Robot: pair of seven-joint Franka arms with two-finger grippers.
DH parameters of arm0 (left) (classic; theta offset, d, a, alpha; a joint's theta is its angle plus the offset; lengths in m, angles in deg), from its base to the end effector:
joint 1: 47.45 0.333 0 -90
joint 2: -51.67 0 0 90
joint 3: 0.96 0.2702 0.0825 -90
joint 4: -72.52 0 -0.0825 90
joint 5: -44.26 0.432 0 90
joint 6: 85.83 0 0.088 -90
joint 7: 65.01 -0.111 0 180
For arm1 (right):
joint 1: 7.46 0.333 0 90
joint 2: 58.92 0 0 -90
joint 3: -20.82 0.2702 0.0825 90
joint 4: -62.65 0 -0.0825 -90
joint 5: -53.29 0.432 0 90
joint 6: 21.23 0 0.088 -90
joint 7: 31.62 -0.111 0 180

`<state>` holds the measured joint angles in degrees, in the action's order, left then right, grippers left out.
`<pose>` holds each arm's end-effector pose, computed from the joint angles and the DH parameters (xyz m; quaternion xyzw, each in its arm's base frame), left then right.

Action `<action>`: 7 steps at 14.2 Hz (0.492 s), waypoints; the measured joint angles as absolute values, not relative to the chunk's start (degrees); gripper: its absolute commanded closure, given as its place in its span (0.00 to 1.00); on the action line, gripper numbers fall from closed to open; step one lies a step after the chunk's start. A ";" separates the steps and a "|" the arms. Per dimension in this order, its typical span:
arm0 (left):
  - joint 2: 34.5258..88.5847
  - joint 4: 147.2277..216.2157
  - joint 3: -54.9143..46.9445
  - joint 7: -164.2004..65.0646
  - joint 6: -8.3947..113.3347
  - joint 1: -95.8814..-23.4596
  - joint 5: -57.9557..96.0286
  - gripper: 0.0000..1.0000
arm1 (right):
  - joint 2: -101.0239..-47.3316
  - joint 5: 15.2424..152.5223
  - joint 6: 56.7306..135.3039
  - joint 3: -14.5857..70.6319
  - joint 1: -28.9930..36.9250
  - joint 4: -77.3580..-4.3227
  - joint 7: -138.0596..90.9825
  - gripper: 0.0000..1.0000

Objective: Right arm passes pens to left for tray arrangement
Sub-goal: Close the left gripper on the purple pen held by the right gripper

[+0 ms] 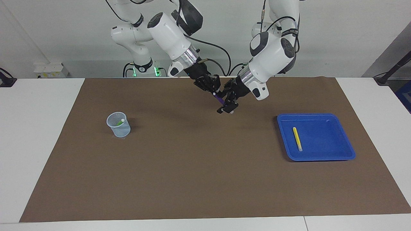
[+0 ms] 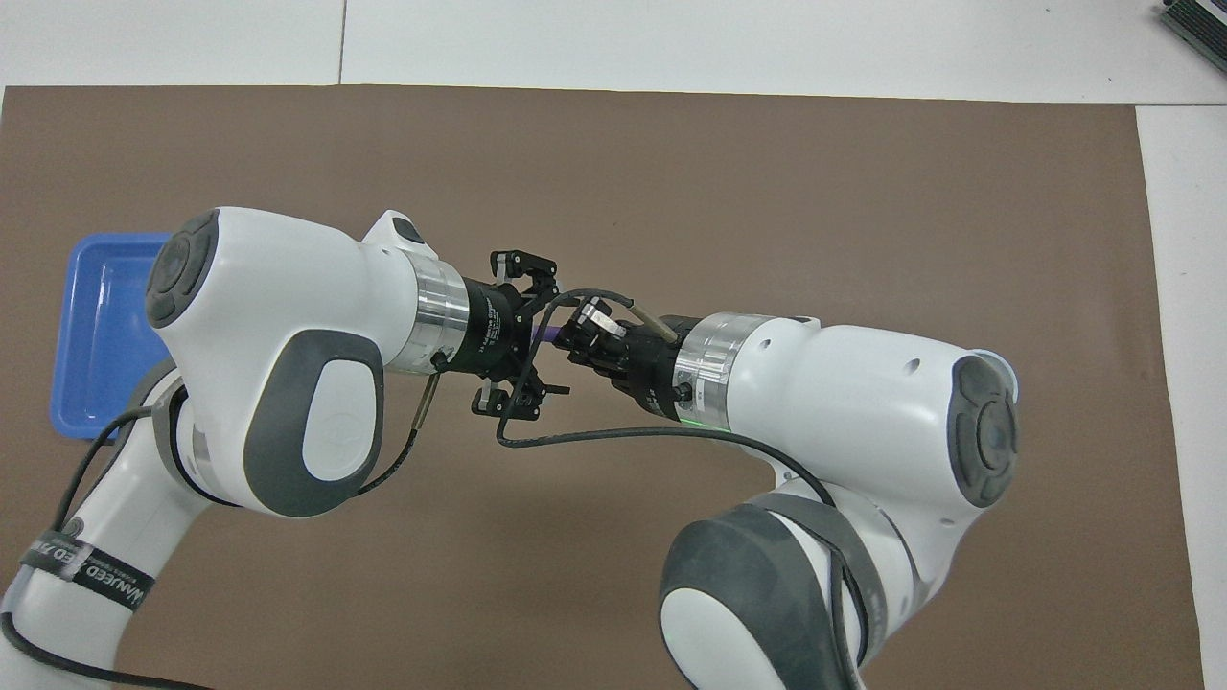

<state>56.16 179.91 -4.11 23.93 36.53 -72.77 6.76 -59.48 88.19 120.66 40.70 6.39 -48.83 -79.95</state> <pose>0.5540 -0.3321 0.4275 0.7402 0.6013 -0.2014 0.2234 0.5394 0.3591 0.4645 -0.8909 0.2963 -0.0270 0.3432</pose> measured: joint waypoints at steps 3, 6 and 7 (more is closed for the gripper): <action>55.27 179.93 -3.74 23.92 36.52 -72.71 6.76 0.15 | -59.48 88.19 120.66 40.70 6.39 -48.83 -79.95 1.00; 54.61 180.13 -3.63 23.92 36.51 -72.70 6.76 0.43 | -59.48 88.19 120.66 40.69 6.39 -48.83 -79.95 1.00; 54.60 180.19 -3.63 23.88 36.51 -72.71 6.76 0.43 | -59.48 88.19 120.66 40.69 6.39 -48.83 -79.95 1.00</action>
<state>54.60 180.19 -3.63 23.88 36.51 -72.71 6.76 -59.48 88.19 120.66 40.69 6.39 -48.83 -79.95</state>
